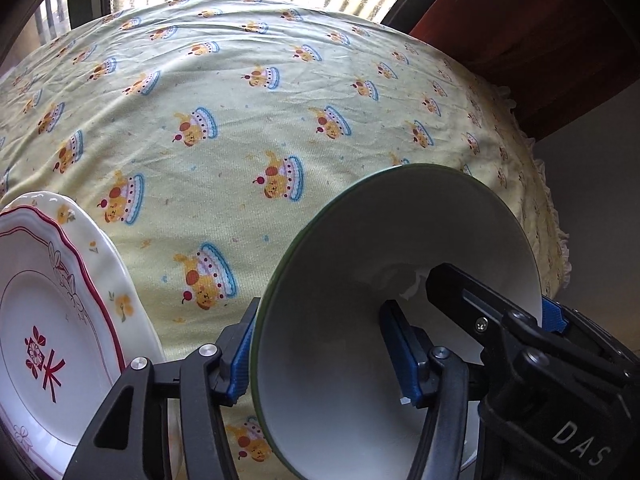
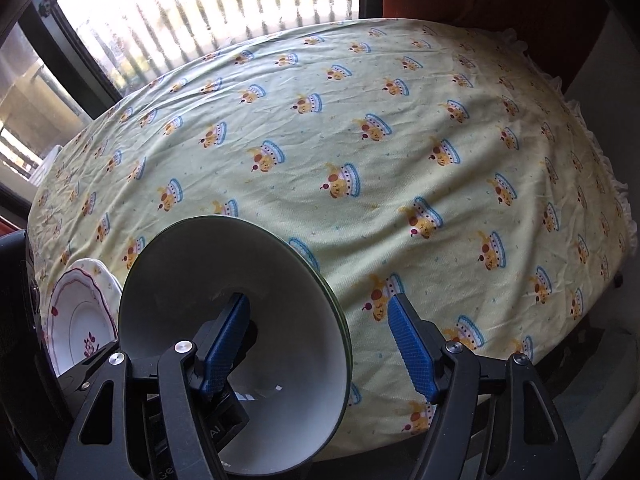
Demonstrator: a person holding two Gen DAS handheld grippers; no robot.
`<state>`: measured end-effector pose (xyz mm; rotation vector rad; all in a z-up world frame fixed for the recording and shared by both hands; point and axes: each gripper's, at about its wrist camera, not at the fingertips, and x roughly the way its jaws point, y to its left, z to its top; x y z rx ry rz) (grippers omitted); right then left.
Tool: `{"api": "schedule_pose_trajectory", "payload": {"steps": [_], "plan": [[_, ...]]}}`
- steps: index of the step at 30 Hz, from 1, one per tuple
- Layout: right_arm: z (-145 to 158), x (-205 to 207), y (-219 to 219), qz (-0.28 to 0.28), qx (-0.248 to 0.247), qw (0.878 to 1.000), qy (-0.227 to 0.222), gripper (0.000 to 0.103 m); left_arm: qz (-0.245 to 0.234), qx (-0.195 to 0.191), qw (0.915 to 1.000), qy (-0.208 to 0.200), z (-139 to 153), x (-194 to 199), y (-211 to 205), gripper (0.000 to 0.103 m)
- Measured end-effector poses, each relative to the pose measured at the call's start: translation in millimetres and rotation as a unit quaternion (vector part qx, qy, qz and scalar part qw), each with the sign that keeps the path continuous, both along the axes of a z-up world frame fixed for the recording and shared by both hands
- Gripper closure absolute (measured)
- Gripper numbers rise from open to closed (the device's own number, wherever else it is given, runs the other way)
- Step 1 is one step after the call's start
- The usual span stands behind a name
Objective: Organize plates and bowls
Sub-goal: 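Grasp the rims of the nested bowls with both grippers, then lift and carry the nested bowls over the red-rimmed plate stack with both grippers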
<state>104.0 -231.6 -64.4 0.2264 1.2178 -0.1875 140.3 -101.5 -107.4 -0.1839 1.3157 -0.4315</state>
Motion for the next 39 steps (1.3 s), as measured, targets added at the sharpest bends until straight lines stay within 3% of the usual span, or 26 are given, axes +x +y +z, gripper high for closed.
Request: {"api": "schedule_pose_trajectory", "payload": {"steps": [9,13,15,17,23,26,29,39], "plan": [[-14,8,-32,0.025,0.091,0.996,-0.010,0.029,0.059,0.043,0.9973,-0.006,6,-7,-8,0.041],[-21,12,-37,0.050,0.133,0.990,-0.010,0.030,0.091,0.060,0.9940,0.009,7,-12,-7,0.041],[-26,17,-38,0.067,0.148,0.987,-0.002,0.043,0.094,0.074,0.9929,0.005,8,-14,-10,0.041],[-32,19,-41,0.072,0.166,0.984,0.009,0.047,0.096,0.080,0.9921,0.004,9,-15,-11,0.041],[-43,26,-41,0.072,0.211,0.974,0.032,0.049,0.091,0.090,0.9918,0.005,10,-15,-14,0.042],[-45,30,-34,0.078,0.222,0.971,0.040,0.056,0.079,0.095,0.9923,0.002,11,-15,-17,0.044],[-39,30,-25,0.084,0.186,0.978,0.040,0.056,0.082,0.090,0.9925,0.008,12,-15,-16,0.047],[-26,22,-31,0.090,0.144,0.985,0.042,0.056,0.095,0.078,0.9922,0.017,21,-25,-28,0.048]]}}
